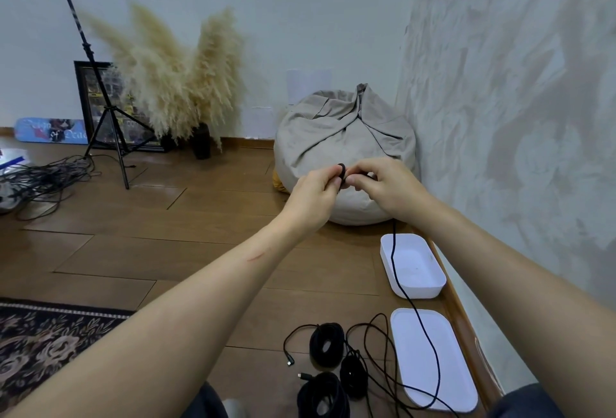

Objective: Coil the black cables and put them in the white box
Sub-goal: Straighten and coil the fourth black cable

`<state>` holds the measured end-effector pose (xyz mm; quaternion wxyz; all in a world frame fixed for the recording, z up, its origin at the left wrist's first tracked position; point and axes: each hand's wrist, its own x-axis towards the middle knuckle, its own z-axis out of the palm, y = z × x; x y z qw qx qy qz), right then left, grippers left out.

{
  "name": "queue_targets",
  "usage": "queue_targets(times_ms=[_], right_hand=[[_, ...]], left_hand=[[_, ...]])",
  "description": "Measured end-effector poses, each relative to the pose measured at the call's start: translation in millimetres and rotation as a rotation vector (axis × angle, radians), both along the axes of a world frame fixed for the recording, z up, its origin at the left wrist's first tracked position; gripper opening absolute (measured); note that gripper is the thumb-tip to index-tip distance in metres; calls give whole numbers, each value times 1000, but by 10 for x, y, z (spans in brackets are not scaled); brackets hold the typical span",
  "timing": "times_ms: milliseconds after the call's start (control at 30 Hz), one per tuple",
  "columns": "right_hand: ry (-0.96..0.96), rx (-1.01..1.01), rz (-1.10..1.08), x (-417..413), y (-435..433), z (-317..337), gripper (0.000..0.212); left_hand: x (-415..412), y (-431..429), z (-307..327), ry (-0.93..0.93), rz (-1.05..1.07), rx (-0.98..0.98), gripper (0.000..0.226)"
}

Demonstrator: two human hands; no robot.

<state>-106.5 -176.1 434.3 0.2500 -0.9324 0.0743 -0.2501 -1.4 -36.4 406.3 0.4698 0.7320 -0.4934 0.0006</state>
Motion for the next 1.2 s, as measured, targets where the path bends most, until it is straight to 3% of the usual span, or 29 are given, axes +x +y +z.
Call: queue_targets(times_ms=[233, 533, 733, 933, 1033, 1200], right_hand=[[-42, -6, -37, 21, -21, 1, 12], [-40, -84, -53, 22, -32, 32, 10], [-37, -173, -26, 35, -44, 95, 18], [-192, -132, -106, -10, -31, 173, 5], [-190, 5, -80, -6, -51, 156, 4], [-163, 343, 61, -9, -62, 164, 20]], left_hand=[[-40, 0, -6, -4, -6, 37, 11], [-76, -9, -1, -76, 39, 68, 22], [-23, 17, 56, 122, -25, 28, 25], [-25, 39, 77, 294, -138, 32, 22], [-58, 67, 135, 340, -197, 10, 21], [-192, 107, 296, 399, -291, -76, 23]])
